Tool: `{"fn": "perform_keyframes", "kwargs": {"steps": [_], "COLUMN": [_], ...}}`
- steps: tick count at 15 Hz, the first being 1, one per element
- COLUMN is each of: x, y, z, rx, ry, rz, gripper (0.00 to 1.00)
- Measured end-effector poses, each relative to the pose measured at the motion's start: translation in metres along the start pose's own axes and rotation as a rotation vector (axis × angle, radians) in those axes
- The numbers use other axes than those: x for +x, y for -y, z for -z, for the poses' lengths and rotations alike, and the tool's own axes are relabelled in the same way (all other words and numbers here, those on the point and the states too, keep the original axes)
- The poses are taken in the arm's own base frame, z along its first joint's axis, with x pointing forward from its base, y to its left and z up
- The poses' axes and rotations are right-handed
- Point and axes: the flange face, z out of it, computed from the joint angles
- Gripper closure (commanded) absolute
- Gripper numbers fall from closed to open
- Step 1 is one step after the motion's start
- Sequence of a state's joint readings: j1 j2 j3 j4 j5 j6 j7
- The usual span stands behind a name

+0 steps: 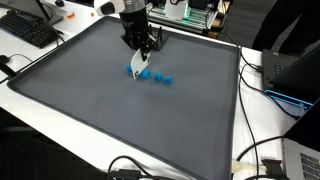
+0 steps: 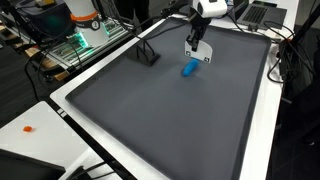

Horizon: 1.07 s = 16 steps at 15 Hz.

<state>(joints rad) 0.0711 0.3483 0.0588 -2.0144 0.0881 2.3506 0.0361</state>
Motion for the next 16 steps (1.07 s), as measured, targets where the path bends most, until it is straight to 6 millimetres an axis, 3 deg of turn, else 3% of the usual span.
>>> {"fn": "perform_keyframes", "kwargs": {"steps": [7, 16], "x": [0.001, -0.001], "y": [-0.017, -0.019], "z": [-0.007, -0.018], "rx": [-0.018, -0.017], "ry": [0.011, 0.031], "rz": [0.021, 0.053], "gripper": [0.99, 0.99]}}
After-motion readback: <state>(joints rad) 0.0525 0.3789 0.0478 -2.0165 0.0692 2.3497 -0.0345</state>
